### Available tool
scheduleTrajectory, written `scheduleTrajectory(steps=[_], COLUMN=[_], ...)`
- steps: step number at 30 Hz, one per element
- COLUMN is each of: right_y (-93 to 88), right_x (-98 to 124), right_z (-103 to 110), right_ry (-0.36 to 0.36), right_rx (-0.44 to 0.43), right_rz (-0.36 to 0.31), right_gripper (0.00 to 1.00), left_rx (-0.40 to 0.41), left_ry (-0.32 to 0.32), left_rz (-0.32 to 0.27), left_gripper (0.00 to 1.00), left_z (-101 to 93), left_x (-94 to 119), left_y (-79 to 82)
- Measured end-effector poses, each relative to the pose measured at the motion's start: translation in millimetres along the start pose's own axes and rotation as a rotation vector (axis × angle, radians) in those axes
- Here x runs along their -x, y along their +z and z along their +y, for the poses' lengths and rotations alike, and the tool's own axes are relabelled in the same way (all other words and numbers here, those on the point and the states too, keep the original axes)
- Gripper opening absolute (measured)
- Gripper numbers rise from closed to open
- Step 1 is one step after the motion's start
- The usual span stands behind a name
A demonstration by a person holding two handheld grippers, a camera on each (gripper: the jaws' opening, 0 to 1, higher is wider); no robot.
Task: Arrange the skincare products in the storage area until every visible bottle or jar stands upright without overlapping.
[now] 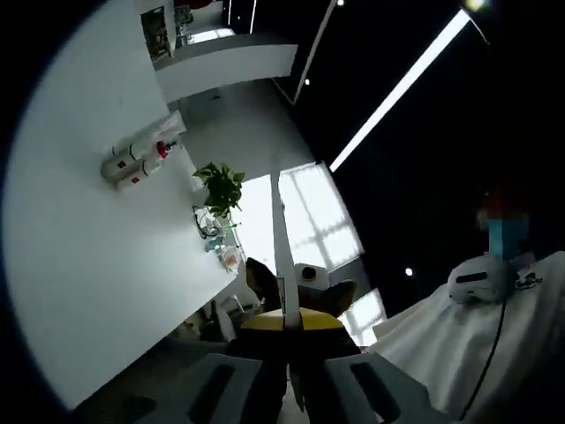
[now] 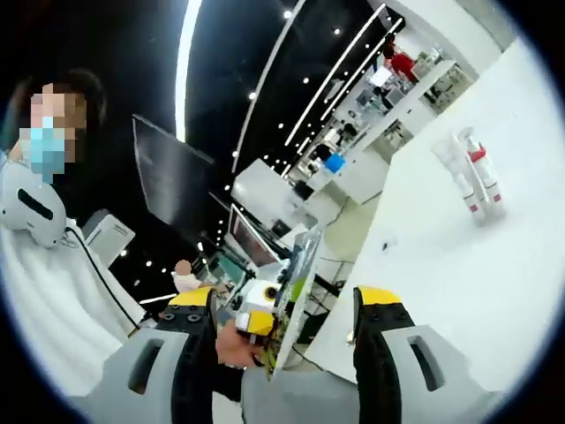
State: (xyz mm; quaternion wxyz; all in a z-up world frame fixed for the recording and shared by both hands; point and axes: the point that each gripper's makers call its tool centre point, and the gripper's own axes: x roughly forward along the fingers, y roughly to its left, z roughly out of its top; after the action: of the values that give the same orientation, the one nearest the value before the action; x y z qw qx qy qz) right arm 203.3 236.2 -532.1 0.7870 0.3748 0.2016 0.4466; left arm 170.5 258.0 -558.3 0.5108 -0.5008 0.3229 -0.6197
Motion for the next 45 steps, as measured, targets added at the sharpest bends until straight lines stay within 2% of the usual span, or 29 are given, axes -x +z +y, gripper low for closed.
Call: scheduleTrajectory(steps=[2,3,4,5,6,7,8,11,15,17,18,20,21,23,25,26,27,29,32,33,34,36,37,38,39,41,42,44,45], right_y=[1.5,1.0,-0.8,-5.2,-7.0,-8.2,-7.5,-19.9,-25.2,-24.4,-24.8,-19.0,-15.4,-4.2,2.3,-2.1,-2.4,2.0,-15.5,-18.3,-21.7,-28.4,-26.7,-27.4,-23.9,-15.9,-16.0,-23.1,-32.1], right_x=[-2,-4,-3,-2,0,2,2,3,-4,-9,-11,-13,-14,-13,-12,-12,-12,-13,-14,-16,-17,-19,-17,-15,-14,-11,-10,-8,-8], right_z=[1,6,6,8,18,12,4,1,1,0,0,1,0,-4,-6,-11,-13,-6,-10,-8,-6,-2,-8,-4,-1,7,8,10,12], right_ry=[-0.007,0.025,0.030,0.056,0.120,0.100,0.049,0.022,0.019,0.020,0.020,0.031,0.033,0.022,0.019,-0.008,-0.031,0.005,-0.039,-0.033,-0.029,-0.028,-0.066,-0.047,-0.035,0.003,0.006,0.023,0.034], right_rx=[0.033,-0.025,-0.063,-0.126,-0.196,-0.201,-0.214,-0.183,-0.209,-0.215,-0.221,-0.276,-0.281,-0.282,-0.290,-0.287,-0.273,-0.279,-0.253,-0.257,-0.260,-0.257,-0.239,-0.248,-0.267,-0.254,-0.256,-0.261,-0.256], right_rz=[-0.036,-0.040,-0.033,-0.009,0.013,0.016,-0.006,0.054,0.071,0.050,0.050,0.020,0.002,-0.044,-0.055,-0.008,-0.004,-0.023,0.048,0.049,0.054,0.060,0.031,0.040,0.018,-0.030,-0.029,0.001,0.042], right_gripper=[0.54,0.49,0.39,0.22,0.01,0.01,0.01,0.00,0.00,0.01,0.02,0.08,0.13,0.16,0.06,0.01,0.01,0.01,0.00,0.00,0.00,0.01,0.01,0.01,0.02,0.07,0.09,0.09,0.08], left_rx=[0.026,0.033,0.025,0.024,-0.005,-0.002,-0.008,0.048,0.026,0.001,0.037,0.042,0.035,0.030,0.047,0.037,0.032,0.005,0.062,0.078,0.071,0.064,0.061,0.097,0.086,0.059,0.066,0.055,0.057], left_ry=[-0.076,-0.106,-0.116,-0.121,-0.093,-0.104,-0.108,-0.137,-0.125,-0.117,-0.128,-0.129,-0.134,-0.137,-0.117,-0.138,-0.149,-0.132,-0.165,-0.167,-0.161,-0.123,-0.138,-0.155,-0.162,-0.164,-0.166,-0.171,-0.166], left_rz=[0.040,0.070,0.085,0.110,0.110,0.106,0.088,-0.009,0.008,-0.025,-0.042,-0.058,-0.055,-0.020,0.018,0.018,0.005,-0.005,-0.059,-0.060,-0.054,-0.028,-0.034,-0.011,-0.007,-0.039,-0.086,-0.138,-0.146], left_gripper=[0.02,0.02,0.02,0.03,0.03,0.04,0.04,0.07,0.05,0.02,0.01,0.01,0.01,0.00,0.01,0.01,0.01,0.03,0.16,0.17,0.14,0.04,0.03,0.03,0.03,0.02,0.02,0.02,0.02], left_z=[-10.6,-15.9,-17.8,-19.0,-12.5,-14.7,-14.1,-14.8,-10.0,-6.2,-5.9,-5.5,-7.2,-7.0,0.1,-3.3,-5.9,-5.1,-12.0,-10.5,-7.7,3.2,3.6,1.3,-1.2,-9.0,-11.8,-15.8,-17.0], left_x=[-7,-10,-12,-14,-14,-14,-11,-4,5,10,13,15,15,14,13,12,12,10,7,6,6,5,5,4,4,2,2,5,7], left_y=[-9.9,-17.0,-21.3,-27.6,-29.2,-30.0,-27.7,-10.3,-12.1,-5.9,-1.6,2.3,2.7,-0.4,-6.5,-6.0,-3.3,-0.2,12.7,15.3,15.9,14.2,15.5,13.3,14.0,21.5,31.6,43.3,46.7])
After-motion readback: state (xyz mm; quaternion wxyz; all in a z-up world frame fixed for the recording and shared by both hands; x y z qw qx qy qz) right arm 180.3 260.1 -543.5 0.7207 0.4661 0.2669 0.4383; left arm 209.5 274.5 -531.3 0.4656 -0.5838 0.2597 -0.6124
